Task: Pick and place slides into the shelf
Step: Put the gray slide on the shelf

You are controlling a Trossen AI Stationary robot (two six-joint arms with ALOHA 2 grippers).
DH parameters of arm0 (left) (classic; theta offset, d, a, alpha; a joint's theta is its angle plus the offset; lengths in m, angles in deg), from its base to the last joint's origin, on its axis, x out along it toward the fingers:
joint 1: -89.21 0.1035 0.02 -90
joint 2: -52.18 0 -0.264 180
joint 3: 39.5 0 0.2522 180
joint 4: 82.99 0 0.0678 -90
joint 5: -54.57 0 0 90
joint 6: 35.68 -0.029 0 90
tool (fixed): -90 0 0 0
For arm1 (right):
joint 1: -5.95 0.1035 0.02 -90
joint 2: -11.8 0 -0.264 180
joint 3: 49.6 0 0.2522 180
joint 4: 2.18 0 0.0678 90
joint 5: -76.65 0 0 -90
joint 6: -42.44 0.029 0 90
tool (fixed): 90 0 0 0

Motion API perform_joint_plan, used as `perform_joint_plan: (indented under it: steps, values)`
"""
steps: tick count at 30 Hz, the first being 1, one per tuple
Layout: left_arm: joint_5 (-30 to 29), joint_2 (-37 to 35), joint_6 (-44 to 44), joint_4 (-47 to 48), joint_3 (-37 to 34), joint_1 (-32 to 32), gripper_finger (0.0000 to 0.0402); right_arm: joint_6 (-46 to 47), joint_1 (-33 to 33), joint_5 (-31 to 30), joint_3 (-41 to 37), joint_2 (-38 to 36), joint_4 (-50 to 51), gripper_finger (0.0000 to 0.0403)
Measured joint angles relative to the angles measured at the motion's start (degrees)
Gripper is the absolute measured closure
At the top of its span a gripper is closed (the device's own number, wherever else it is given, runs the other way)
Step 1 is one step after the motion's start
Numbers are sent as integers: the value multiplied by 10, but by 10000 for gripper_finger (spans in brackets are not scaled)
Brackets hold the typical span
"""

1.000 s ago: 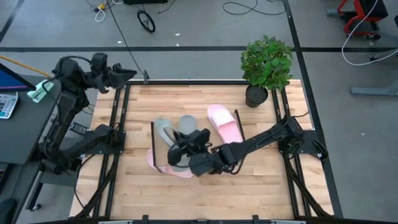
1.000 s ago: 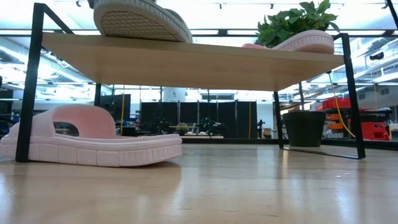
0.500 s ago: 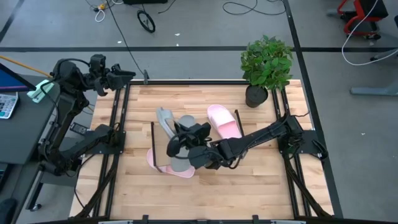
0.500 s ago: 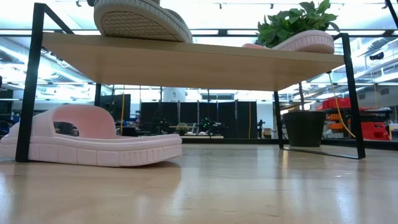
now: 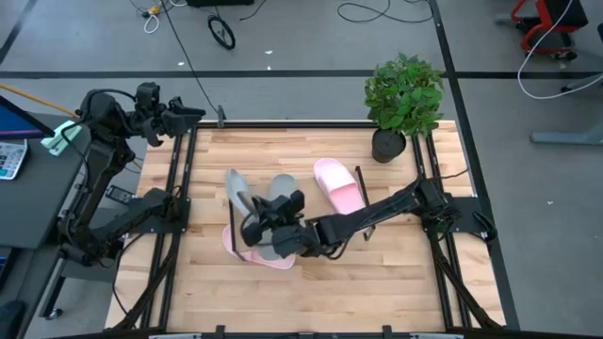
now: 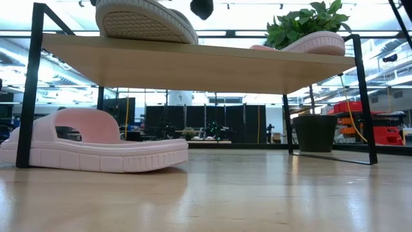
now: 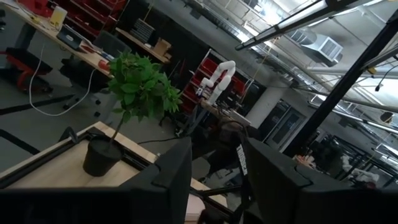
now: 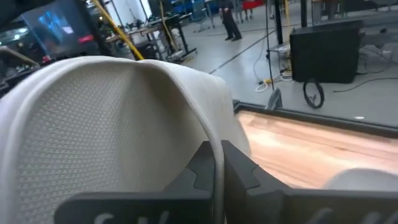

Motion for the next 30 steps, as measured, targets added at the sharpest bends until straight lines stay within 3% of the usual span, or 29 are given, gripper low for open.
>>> perform_joint_plan:
  steps: [7,24,30]
  values:
    - [0,0,0,0,0,0,258,-45,11,9,7,14,19,393]
    - [0,0,-9,2,0,0,264,-265,31,-14,31,0,81,393]
    - [1,0,-9,2,0,0,274,-243,26,1,38,-1,114,393]
